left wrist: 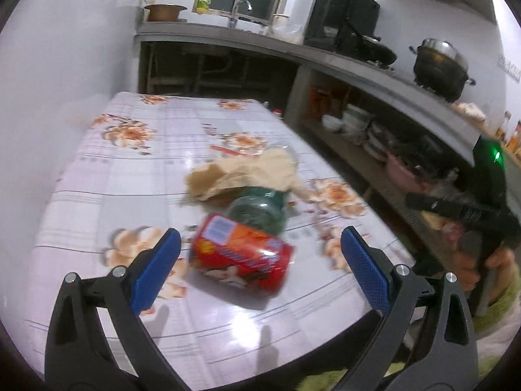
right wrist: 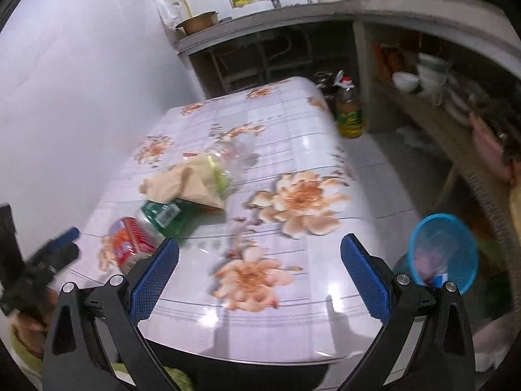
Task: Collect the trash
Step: 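Move both tools back to the table toward the red can, then close the right tool around the red can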
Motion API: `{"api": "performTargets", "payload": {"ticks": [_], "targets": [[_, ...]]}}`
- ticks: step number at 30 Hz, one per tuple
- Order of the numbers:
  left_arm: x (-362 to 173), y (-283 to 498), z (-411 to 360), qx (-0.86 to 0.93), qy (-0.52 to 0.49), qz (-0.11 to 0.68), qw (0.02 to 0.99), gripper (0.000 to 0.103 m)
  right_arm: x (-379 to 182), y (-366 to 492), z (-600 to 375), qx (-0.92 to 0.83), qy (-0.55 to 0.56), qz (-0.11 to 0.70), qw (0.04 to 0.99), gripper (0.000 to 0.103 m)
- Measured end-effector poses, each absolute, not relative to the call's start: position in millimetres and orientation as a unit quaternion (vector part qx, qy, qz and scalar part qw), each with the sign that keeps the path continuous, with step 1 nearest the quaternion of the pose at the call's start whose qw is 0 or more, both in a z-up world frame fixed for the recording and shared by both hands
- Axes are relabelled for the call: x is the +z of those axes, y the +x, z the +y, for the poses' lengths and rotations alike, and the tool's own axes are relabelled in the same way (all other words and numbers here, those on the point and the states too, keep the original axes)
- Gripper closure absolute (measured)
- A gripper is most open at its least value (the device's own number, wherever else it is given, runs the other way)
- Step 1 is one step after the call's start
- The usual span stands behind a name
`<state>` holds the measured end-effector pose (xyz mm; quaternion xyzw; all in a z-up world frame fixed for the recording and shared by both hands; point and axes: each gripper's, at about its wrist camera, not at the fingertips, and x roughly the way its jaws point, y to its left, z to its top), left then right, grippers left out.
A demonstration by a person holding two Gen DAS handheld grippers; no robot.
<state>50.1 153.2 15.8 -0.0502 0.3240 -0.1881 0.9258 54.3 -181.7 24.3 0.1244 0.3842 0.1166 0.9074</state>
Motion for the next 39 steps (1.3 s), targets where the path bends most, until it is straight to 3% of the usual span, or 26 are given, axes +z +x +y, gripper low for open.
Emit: {"api": "performTargets", "payload": {"ticks": [16, 19, 21, 25, 29, 35, 39], "targets": [[-14.3, 64.6, 139.8, -0.192, 0.002, 0.343, 0.919, 0.008, 16.2, 75.1, -145.7, 0.189, 0.140, 0.415, 0.879, 0.007], [-17.8, 64.8, 133.1, -0.183, 0.033, 0.338, 0.923, 0.008, 7.9, 78.7, -142.8, 0.215, 0.165, 0.428, 0.862, 0.014], [-19.9, 65.5, 132.4, -0.172, 0.040, 0.337, 0.925, 0.008, -2.7, 84.3, -139.8, 0.241, 0.197, 0.443, 0.841, 0.024], [-21.2, 71.3, 151.5, -0.158, -0.016, 0.346, 0.925, 0.009, -18.3, 86.1, -124.4, 0.279, 0.214, 0.455, 0.818, 0.030], [-18.0, 80.2, 173.1, -0.146, -0.072, 0.348, 0.923, 0.029, -19.9, 74.8, -93.5, 0.333, 0.164, 0.438, 0.819, 0.030], [-25.2, 105.3, 191.9, -0.133, -0.137, 0.379, 0.905, 0.062, -33.5, 74.4, -51.8, 0.362, 0.107, 0.437, 0.816, 0.021], [-26.6, 111.6, 193.8, -0.133, -0.148, 0.382, 0.903, 0.069, -42.3, 81.5, -40.0, 0.366, 0.100, 0.443, 0.812, 0.021]]}}
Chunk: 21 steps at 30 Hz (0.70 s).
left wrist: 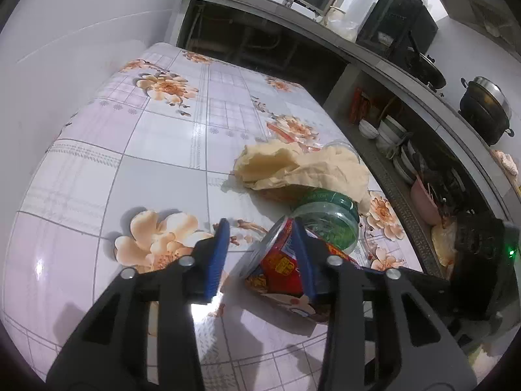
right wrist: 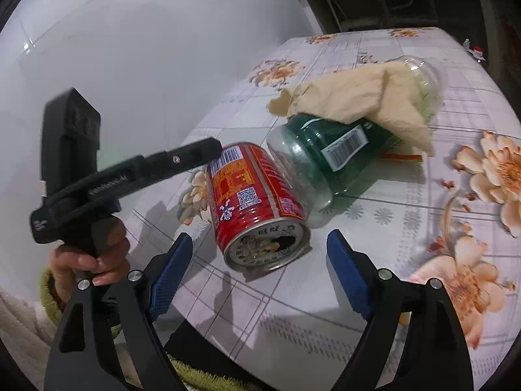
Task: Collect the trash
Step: 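Close the right tool around the red can, then move left tool toward the green bottle and tan cloth while right tool holds the red can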
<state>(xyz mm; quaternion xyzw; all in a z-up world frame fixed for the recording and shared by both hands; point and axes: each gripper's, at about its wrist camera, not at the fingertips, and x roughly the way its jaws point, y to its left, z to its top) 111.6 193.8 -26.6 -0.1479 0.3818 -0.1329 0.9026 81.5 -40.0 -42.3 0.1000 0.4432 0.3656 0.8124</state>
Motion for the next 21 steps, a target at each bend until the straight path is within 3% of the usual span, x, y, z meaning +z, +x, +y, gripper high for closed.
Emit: {"api": "performTargets", "payload": {"ticks": [7, 11, 21], "targets": [[-26.4, 112.4, 191.8, -0.137, -0.146, 0.382, 0.902, 0.074, -48.0, 87.6, -26.1, 0.368, 0.101, 0.439, 0.813, 0.022], [-24.8, 112.1, 190.4, -0.135, -0.140, 0.383, 0.903, 0.075, -48.8, 88.7, -28.5, 0.365, 0.110, 0.444, 0.811, 0.038], [-24.6, 102.3, 167.0, -0.163, -0.108, 0.412, 0.890, 0.076, -24.3, 63.2, -56.2, 0.307, 0.081, 0.442, 0.839, 0.039]]}}
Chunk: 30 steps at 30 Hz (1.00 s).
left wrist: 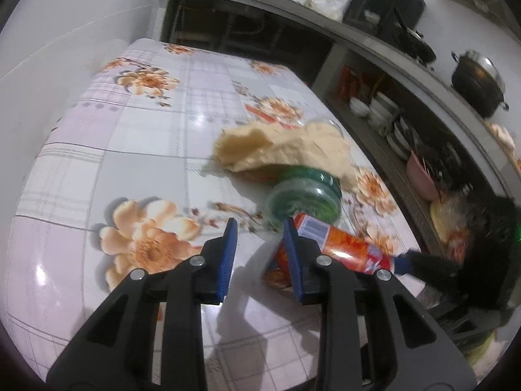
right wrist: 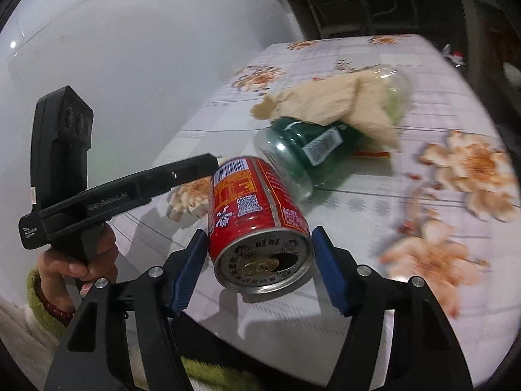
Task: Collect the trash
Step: 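Move left tool toward the green bottle and tan cloth while right tool holds the red can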
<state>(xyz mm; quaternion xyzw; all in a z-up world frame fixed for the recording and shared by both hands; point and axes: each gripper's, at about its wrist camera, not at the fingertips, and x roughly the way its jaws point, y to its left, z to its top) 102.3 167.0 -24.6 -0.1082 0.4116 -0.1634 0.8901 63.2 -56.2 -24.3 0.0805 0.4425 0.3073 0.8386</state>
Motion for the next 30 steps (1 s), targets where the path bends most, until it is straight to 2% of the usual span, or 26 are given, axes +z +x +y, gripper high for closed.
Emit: {"api": "performTargets", "payload": {"ticks": [16, 23, 25, 29, 30], "targets": [[-50.2, 93.6, 78.9, -0.258, -0.065, 0.458, 0.848, 0.078, 3.7, 49.1, -117.7, 0.171, 0.045, 0.430, 0.885, 0.039], [-30.9, 95.1, 91.2, -0.254, -0.068, 0.420, 0.869, 0.074, 7.8, 46.7, -122.4, 0.129, 0.008, 0.434, 0.891, 0.039], [-21.9, 101.7, 97.5, -0.243, -0.073, 0.404, 0.879, 0.064, 9.2, 44.3, -127.0, 0.121, 0.000, 0.435, 0.892, 0.039], [-9.2, 125.1, 100.0, -0.233, -0.089, 0.391, 0.886, 0.029, 10.9, 42.4, -128.3, 0.105, -0.020, 0.433, 0.895, 0.039], [-8.5, 134.4, 98.1, -0.234, -0.092, 0.396, 0.883, 0.026, 11.5, 42.0, -128.3, 0.101, -0.026, 0.431, 0.896, 0.039]]}}
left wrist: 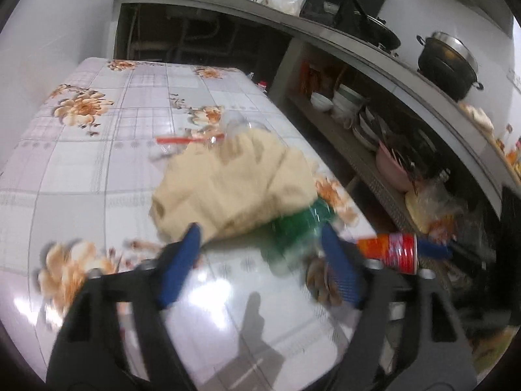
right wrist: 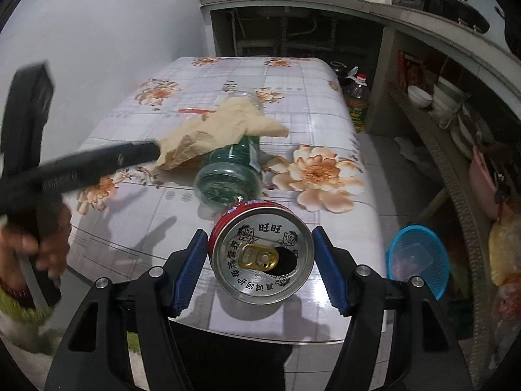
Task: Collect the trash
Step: 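Move left tool toward the green bottle and tan cloth while right tool holds the red can, then close the left tool on the tan cloth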
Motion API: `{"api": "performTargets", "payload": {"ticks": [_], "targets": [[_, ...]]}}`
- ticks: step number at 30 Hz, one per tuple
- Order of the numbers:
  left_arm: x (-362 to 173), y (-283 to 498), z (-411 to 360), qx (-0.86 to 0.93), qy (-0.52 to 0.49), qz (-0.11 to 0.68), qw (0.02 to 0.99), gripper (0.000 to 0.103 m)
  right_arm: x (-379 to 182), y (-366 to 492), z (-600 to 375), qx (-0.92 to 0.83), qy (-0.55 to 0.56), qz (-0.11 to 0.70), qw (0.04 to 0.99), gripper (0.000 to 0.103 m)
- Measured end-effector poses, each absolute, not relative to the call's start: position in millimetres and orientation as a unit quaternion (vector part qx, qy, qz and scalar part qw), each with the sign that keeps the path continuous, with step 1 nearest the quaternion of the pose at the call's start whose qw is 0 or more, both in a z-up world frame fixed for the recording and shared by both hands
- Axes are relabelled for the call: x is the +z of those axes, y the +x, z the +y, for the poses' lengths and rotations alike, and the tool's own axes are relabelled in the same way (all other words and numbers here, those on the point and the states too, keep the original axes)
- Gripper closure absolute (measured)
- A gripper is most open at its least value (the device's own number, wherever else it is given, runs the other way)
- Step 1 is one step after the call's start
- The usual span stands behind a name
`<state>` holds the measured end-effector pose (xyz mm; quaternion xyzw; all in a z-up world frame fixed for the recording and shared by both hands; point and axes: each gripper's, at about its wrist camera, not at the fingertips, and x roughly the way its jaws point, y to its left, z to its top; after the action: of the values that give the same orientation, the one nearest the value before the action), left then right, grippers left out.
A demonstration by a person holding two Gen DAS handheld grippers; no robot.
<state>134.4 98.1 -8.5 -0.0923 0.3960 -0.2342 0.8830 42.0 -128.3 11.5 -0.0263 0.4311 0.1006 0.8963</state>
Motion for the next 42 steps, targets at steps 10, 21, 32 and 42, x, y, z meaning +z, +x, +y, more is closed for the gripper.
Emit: {"api": "performTargets", "payload": {"ticks": [10, 21, 32, 42], "targets": [[-27.8, 196.6, 74.6, -0.248, -0.082, 0.443, 0.857, 0.028, 12.3, 45.0, -132.6, 0.091, -0.024, 0.426, 0.900, 0.039], [-34.3, 195.3, 90.7, -0.249, -0.103, 0.445, 0.854, 0.101, 11.5, 44.2, -136.8, 0.093, -0.014, 0.422, 0.902, 0.039], [31.3, 138.2, 140.2, -0.262, -0.154, 0.364, 0.880, 0.103, 10.6, 44.8, -143.3, 0.098, 0.002, 0.422, 0.901, 0.039], [1.9, 90.0, 191.3, -0.189, -0.185, 0.401, 0.877, 0.103, 10.9, 47.9, -144.3, 0.101, 0.005, 0.422, 0.901, 0.039]]}}
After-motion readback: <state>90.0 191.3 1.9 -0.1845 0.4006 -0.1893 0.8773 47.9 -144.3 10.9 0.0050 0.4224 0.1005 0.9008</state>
